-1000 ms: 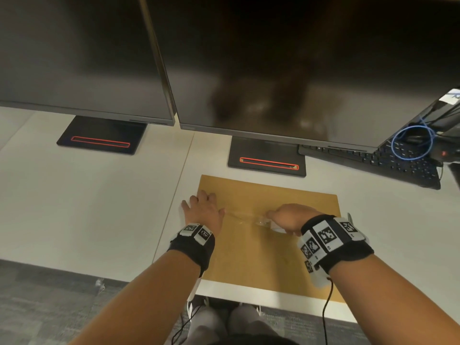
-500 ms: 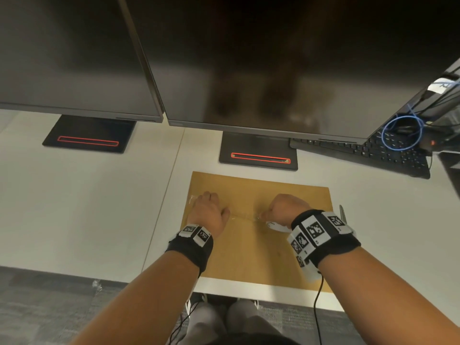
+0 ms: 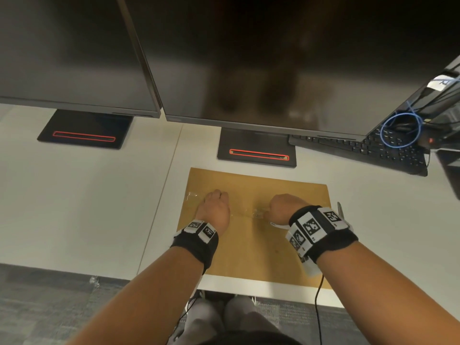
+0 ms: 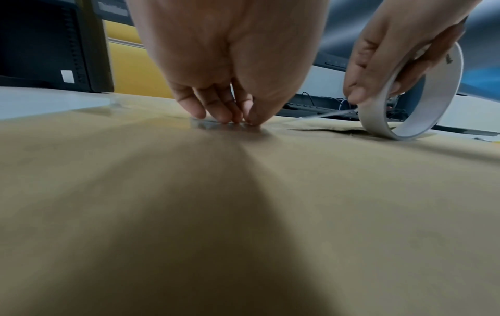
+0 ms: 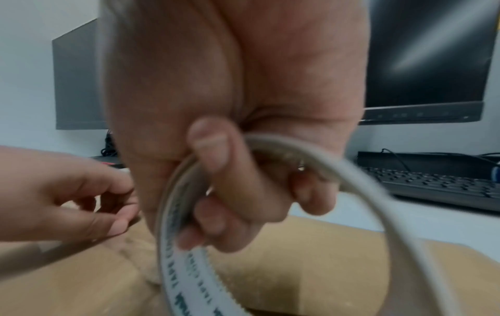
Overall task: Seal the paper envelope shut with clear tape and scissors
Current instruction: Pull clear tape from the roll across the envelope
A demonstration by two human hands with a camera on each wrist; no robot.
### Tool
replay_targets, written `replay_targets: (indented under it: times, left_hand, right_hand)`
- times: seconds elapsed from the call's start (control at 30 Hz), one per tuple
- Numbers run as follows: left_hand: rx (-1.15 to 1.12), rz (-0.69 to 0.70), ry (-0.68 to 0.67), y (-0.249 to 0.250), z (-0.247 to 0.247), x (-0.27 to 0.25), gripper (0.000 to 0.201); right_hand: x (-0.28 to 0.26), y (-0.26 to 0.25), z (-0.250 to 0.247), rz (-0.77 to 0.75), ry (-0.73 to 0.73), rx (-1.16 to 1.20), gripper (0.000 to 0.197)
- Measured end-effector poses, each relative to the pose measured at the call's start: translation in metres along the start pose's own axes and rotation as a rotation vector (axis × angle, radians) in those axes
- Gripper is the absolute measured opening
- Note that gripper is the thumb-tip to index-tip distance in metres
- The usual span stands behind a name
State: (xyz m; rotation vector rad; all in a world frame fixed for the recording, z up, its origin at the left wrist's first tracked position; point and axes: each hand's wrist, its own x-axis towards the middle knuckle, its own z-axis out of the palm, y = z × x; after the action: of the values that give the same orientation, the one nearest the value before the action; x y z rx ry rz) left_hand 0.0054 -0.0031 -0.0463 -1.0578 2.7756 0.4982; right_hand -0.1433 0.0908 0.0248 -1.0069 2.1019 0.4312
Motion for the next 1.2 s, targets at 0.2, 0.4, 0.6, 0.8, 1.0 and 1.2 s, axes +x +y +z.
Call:
replay_targets:
  times: [0.2, 0.4, 0.6, 0.8, 1.0, 1.2]
  left_hand:
    - [-0.019, -0.032, 0.003, 0.005, 0.002, 0.000, 0.043]
    - [0.054, -0.058, -0.020, 0.006, 0.004, 0.000, 0.070]
    - [0.058, -0.075, -0.030, 0.008, 0.003, 0.000, 0.069]
    - [-0.041, 0.137, -0.041, 0.023, 0.011, 0.001, 0.035]
    - [-0.113, 0.140, -0.017, 0.023, 0.012, 0.001, 0.035]
    - [-0.091, 0.106, -0.035, 0.025, 0.013, 0.002, 0.049]
  right_hand:
    - [-0.009, 0.015, -0.003, -0.050, -0.002, 0.144, 0.034]
    - [-0.004, 0.011, 0.004, 0.040, 0.032, 0.121, 0.028]
    - [-0.002, 0.001, 0.004, 0.132, 0.079, 0.062, 0.018]
    - [-0.003, -0.001, 0.005, 0.075, 0.048, 0.003, 0.024]
    - [-0.005, 0.013, 0.003, -0.006, 0.020, 0.098, 0.035]
    - [0.000, 0.014, 0.003, 0.000, 0.054, 0.128, 0.034]
